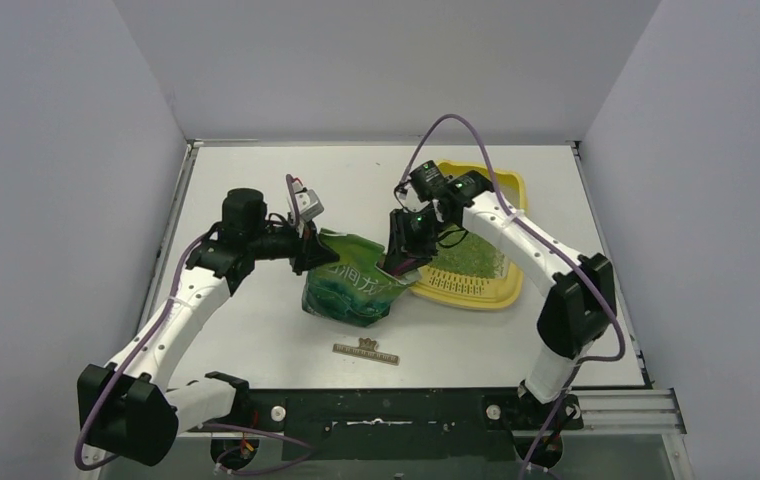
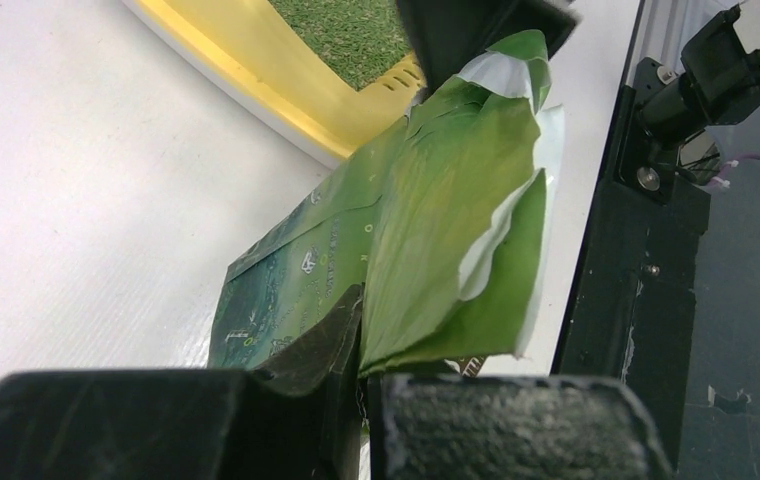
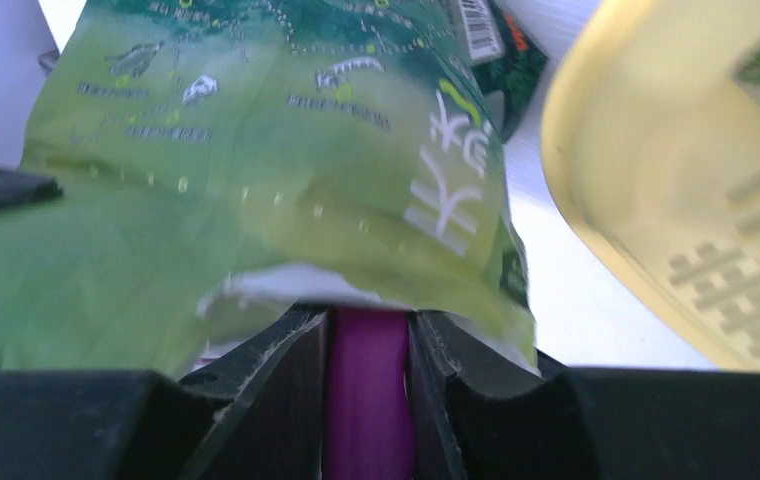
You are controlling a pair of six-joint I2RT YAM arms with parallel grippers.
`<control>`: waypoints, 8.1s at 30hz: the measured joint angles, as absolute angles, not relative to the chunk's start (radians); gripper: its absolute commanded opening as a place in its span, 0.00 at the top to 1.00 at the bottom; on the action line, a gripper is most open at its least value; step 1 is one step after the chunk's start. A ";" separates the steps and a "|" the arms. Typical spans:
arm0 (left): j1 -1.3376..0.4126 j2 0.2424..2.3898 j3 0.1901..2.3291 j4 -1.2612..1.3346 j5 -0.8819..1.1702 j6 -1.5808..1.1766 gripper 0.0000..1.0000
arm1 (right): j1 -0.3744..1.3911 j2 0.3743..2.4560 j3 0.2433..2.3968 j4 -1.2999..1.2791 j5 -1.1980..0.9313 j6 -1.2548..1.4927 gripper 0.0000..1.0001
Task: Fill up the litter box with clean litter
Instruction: 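Scoop the cat litter from the cat litter bag.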
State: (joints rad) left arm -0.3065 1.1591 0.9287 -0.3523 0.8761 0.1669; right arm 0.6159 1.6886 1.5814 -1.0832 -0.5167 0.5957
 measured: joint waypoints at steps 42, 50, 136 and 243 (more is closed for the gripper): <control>-0.318 1.164 0.896 -0.319 0.771 0.173 0.70 | 0.661 1.837 1.673 -1.073 -0.526 0.633 1.00; -0.319 1.205 0.902 -0.323 0.792 0.154 0.94 | 0.624 1.768 1.506 -0.884 -0.611 0.701 1.00; -0.352 1.179 0.901 -0.336 0.761 0.207 1.00 | 0.570 1.724 1.198 -0.288 -0.882 0.966 1.00; -0.345 1.106 0.889 -0.252 0.665 0.192 1.00 | 0.208 1.230 0.617 0.247 -1.108 1.222 1.00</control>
